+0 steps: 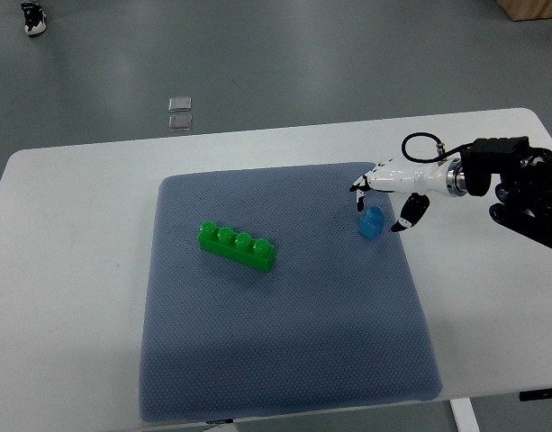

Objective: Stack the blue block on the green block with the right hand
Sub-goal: 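Lower the right hand fingers around the blue block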

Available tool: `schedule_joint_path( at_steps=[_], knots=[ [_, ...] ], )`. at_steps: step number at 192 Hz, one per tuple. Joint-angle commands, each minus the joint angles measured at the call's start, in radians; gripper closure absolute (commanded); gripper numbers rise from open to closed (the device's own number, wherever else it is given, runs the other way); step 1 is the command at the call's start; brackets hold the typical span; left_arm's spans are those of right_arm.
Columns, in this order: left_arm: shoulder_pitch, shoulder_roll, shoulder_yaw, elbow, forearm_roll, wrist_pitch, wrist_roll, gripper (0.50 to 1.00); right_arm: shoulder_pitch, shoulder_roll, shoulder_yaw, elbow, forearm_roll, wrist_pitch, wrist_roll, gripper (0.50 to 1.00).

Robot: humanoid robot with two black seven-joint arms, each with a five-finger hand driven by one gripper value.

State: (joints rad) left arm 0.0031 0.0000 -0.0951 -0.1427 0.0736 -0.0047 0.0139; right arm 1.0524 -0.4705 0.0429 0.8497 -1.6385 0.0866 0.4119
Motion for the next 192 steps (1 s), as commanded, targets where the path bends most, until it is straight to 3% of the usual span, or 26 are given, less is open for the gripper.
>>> schedule_joint_path(
  at_steps=[1,169,192],
  knots=[
    [0.0,0.0,0.0,0.0,0.0,0.0,0.0,0.5,0.0,0.001,-0.002,-0.001,-0.001,-0.004,-0.001,0.63],
    [0.0,0.0,0.0,0.0,0.0,0.0,0.0,0.5,0.015,0.024,-0.028,0.003,-0.024,-0.022,-0.013,0.63],
    [0.0,0.0,0.0,0.0,0.0,0.0,0.0,0.5,0.015,0.021,-0.029,0.003,-0.024,-0.022,-0.013,0.648]
  ],
)
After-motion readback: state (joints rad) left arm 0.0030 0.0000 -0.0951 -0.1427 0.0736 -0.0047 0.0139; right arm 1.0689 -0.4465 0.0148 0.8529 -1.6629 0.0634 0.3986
